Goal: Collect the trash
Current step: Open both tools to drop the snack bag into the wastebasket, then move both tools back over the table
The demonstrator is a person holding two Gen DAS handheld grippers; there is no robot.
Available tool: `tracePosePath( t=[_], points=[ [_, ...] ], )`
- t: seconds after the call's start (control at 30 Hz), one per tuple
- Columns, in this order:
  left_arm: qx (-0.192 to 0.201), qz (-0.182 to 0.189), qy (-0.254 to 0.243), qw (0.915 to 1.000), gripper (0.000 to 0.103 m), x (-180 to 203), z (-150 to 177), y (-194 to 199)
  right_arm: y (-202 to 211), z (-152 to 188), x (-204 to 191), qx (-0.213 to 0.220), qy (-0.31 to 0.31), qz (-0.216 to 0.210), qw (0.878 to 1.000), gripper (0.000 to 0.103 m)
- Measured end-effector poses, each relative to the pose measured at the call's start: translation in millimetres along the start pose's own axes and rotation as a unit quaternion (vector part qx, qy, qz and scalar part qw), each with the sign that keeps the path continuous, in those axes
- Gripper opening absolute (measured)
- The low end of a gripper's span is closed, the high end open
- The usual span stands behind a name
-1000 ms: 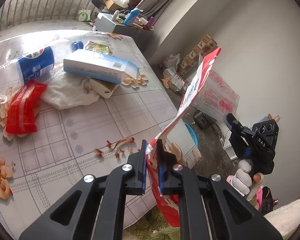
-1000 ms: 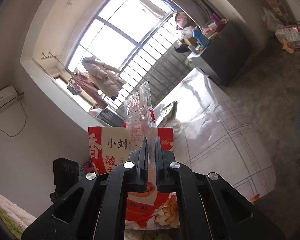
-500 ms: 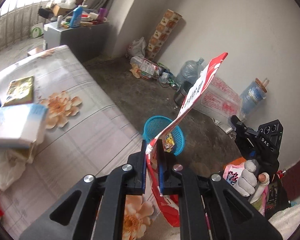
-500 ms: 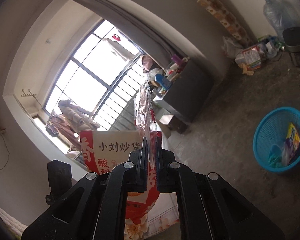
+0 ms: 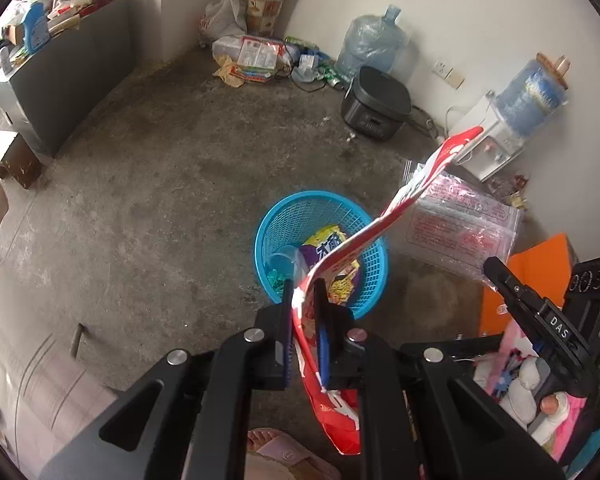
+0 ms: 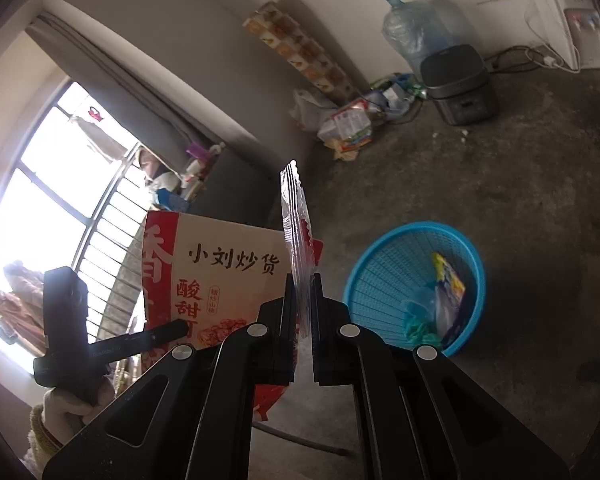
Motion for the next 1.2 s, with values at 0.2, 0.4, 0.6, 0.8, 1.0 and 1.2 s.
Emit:
tracePosePath(
  t=[0.2,0.4,0.6,0.8,1.0,1.2],
  points=[
    [-0.012,-0.055,-0.021,0.9982,0.063,7.5,-23.2,-95.8,-79.7,8.7,53.5,-0.070,-0.003,0.100,0.993,0.012],
    [-0.003,-0.035,0.041,0.9986,0.065,-8.9,-23.5,-98.8,-136.5,42.9,94.2,-0.151,-0.002,0.157,0.976,0.018],
    [0.033,-0.028,0.039,0.9983,0.067,-21.5,-33.1,-57.1,-132.6,43.3,104.2,-0.151,-0.020,0.153,0.976,0.041],
    [0.079,-0.012,0.027,0.9964,0.067,-23.8,-30.9,15.3,-112.5,24.4,100.7,-0.112,-0.045,0.117,0.986,0.042],
    [0.137,-0.017,-0.009,0.9904,0.074,-23.9,-5.6,102.9,-130.4,27.9,73.2,-0.143,0.039,0.121,0.982,0.042],
    [0.176,-0.020,0.008,0.9841,0.076,-51.1,56.8,178.5,-165.1,56.8,52.4,-0.199,0.099,0.167,0.961,0.042]
  ],
)
Point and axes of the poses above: each gripper's, at about its wrist camera, not at the fingertips, and y roughly against the way its jaws point, x to its right, z to its underside, the point moved 4 cm from there along -y, roughly the way its jaws point, and after that the axes turned 5 degrees about x, right-handed, at the moved point
